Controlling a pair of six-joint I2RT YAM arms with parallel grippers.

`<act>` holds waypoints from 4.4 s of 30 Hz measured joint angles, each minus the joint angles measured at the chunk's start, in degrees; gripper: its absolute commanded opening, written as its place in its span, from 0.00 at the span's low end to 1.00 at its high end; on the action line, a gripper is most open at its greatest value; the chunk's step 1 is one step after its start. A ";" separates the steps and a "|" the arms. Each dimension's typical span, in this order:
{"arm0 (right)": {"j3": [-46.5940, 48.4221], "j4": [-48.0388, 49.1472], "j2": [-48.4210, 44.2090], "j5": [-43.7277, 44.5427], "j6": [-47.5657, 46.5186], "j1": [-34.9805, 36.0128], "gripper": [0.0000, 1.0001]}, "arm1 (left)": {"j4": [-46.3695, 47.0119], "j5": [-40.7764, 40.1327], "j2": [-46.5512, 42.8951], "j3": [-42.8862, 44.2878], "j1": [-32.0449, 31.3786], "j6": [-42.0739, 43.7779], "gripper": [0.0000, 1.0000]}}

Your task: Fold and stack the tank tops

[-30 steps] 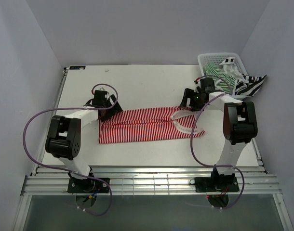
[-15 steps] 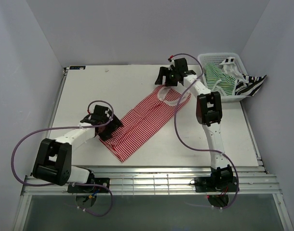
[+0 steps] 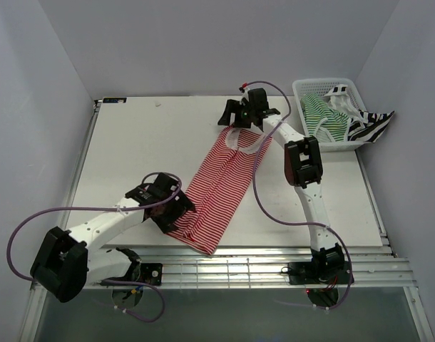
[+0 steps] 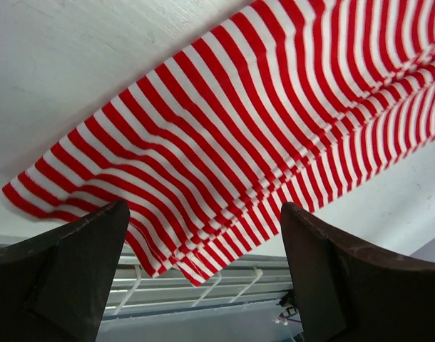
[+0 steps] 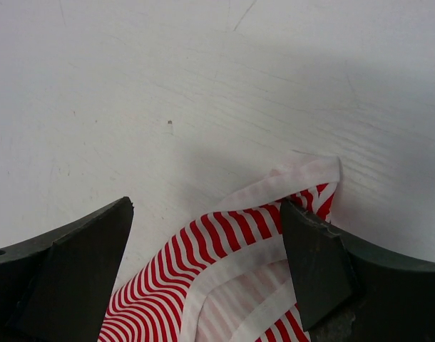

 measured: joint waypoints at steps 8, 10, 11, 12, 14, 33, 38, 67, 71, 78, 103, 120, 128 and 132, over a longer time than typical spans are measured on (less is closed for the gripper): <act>-7.28 -6.88 -11.19 2.97 -2.29 0.59 0.90 | -3.69 -2.49 -5.05 6.67 -1.29 4.04 0.98; -8.79 -8.04 -16.11 4.11 -3.19 0.96 0.90 | -3.56 -3.63 -6.08 9.20 -1.42 6.43 0.98; -9.79 -8.31 -18.95 4.83 -3.67 1.27 0.90 | -3.43 -4.26 -6.80 10.10 -1.42 7.50 0.98; -11.74 -8.33 -22.14 5.86 -4.13 1.64 0.90 | -3.19 -4.74 -7.63 10.64 -1.44 8.46 0.98; -15.82 -8.94 -28.15 7.87 -4.85 2.54 0.90 | -3.08 -5.97 -9.35 11.17 -1.46 10.25 0.98; -54.18 -10.21 -38.97 14.97 -2.43 15.61 0.90 | -6.80 -12.00 -2.75 11.82 -1.68 18.05 0.98; -47.47 -9.77 -33.90 12.35 -4.07 12.57 0.90 | -6.99 -11.72 -1.05 11.82 -1.68 18.75 0.98; -88.83 -0.52 -70.86 2.60 -0.04 12.87 0.90 | 11.37 2.25 7.10 1.49 -1.16 24.41 0.97; -95.71 1.40 -73.61 2.91 7.13 16.24 0.90 | 13.40 2.43 6.43 0.31 -0.24 24.35 0.85; -98.42 8.83 -73.83 3.76 15.93 18.82 0.97 | 16.92 2.86 7.43 -1.01 1.36 24.37 0.56; -99.49 10.38 -69.99 10.71 28.39 25.44 0.08 | 17.07 4.87 0.35 -6.67 1.66 24.59 0.00; -93.98 -1.68 -80.70 14.95 26.25 27.06 0.08 | 10.86 8.00 -7.39 1.29 0.94 20.15 0.00; -86.38 -3.93 -78.38 15.37 20.81 19.98 0.08 | 11.17 3.04 1.14 13.27 0.94 20.94 0.00; -81.00 -4.46 -74.90 14.88 17.44 15.69 0.08 | 12.00 0.37 7.04 19.45 0.96 22.03 0.00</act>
